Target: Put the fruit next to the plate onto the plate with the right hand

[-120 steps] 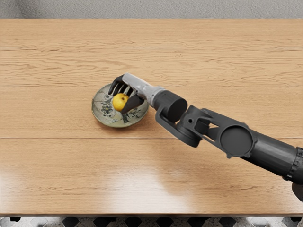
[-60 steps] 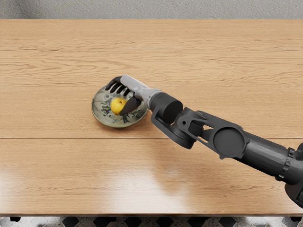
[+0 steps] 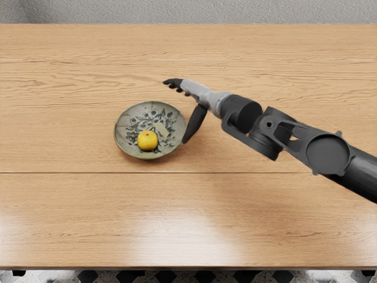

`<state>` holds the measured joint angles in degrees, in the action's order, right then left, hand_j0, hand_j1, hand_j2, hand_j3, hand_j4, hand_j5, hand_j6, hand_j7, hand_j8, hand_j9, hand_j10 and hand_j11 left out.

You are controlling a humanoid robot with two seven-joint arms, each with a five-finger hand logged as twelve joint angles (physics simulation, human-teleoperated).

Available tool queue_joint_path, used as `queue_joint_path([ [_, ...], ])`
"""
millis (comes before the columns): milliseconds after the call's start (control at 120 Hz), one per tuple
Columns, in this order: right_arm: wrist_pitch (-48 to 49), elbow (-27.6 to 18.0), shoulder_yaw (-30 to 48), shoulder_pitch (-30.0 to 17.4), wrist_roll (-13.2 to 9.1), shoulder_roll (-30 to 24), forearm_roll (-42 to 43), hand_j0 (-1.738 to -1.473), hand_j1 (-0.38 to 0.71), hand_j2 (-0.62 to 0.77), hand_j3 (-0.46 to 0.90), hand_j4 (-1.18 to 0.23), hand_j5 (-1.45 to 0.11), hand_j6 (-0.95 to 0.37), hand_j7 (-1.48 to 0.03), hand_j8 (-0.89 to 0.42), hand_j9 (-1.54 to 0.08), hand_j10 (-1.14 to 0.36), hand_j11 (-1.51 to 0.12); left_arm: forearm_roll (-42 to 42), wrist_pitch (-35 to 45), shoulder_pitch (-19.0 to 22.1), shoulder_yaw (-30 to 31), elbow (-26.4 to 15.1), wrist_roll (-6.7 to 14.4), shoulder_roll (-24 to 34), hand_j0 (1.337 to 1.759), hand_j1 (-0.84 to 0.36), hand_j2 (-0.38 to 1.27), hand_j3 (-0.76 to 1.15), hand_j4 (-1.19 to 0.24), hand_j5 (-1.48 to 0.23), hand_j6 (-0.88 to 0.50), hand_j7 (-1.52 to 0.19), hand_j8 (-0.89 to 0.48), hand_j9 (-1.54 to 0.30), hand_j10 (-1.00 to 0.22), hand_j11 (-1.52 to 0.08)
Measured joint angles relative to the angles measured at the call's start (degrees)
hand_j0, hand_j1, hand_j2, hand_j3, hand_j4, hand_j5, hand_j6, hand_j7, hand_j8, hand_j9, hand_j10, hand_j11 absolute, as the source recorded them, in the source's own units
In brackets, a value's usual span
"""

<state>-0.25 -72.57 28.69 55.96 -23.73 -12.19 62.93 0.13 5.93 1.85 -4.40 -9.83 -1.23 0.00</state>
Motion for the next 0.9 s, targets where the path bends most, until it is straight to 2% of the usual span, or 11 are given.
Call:
queue_joint_path([
  [92, 10.63, -3.36, 3.83, -0.11, -0.04, -8.07, -10.66, -1.658, -0.27, 0.0, 0.0, -0.07, -0.09, -0.07, -0.09, -0.06, -0.09, -0.07, -0.09, -0.05, -0.02, 0.0, 0.0, -0.01, 0.0, 0.0, 1.658, 0.35, 0.0, 0.0, 0.0, 0.0, 0.0, 0.0, 0.0, 0.0, 0.0, 0.0],
  [217, 23.81, -4.96, 9.46, -1.62, 0.11, -16.03, -22.83, -1.658, -0.3, 0.0, 0.0, -0.04, -0.06, -0.04, -0.06, -0.04, -0.06, -0.04, -0.06, -0.17, -0.08, 0.0, 0.0, -0.06, 0.0, 0.0, 1.658, 0.35, 0.0, 0.0, 0.0, 0.0, 0.0, 0.0, 0.0, 0.0, 0.0, 0.0],
  [358, 32.23, -5.03, 12.41, -4.81, 0.16, -25.21, -35.39, -1.658, -0.32, 0.0, 0.0, -0.03, -0.04, -0.03, -0.04, -0.03, -0.04, -0.03, -0.04, -0.26, -0.12, 0.0, -0.02, -0.09, 0.0, 0.0, 1.658, 0.35, 0.0, 0.0, 0.0, 0.0, 0.0, 0.0, 0.0, 0.0, 0.0, 0.0],
  [450, 34.0, -2.52, 13.2, -6.74, 0.17, -29.88, -42.39, -1.658, -0.32, 0.0, 0.0, -0.02, -0.03, -0.03, -0.03, -0.02, -0.03, -0.02, -0.03, -0.28, -0.12, 0.0, -0.06, -0.1, 0.0, 0.0, 1.658, 0.35, 0.0, 0.0, 0.0, 0.0, 0.0, 0.0, 0.0, 0.0, 0.0, 0.0],
  [675, 35.12, 6.87, 13.68, -8.94, 0.18, -33.84, -52.15, -1.658, -0.33, 0.0, 0.0, -0.02, -0.02, -0.02, -0.02, -0.02, -0.02, -0.02, -0.02, -0.3, -0.15, 0.0, -0.08, -0.1, 0.0, 0.0, 1.658, 0.35, 0.0, 0.0, 0.0, 0.0, 0.0, 0.0, 0.0, 0.0, 0.0, 0.0],
  [900, 35.25, 9.17, 13.74, -9.35, 0.17, -34.33, -53.92, -1.658, -0.33, 0.0, 0.0, -0.02, -0.02, -0.02, -0.02, -0.02, -0.02, -0.02, -0.02, -0.3, -0.21, 0.0, -0.09, -0.18, 0.0, 0.0, 1.658, 0.35, 0.0, 0.0, 0.0, 0.0, 0.0, 0.0, 0.0, 0.0, 0.0, 0.0],
])
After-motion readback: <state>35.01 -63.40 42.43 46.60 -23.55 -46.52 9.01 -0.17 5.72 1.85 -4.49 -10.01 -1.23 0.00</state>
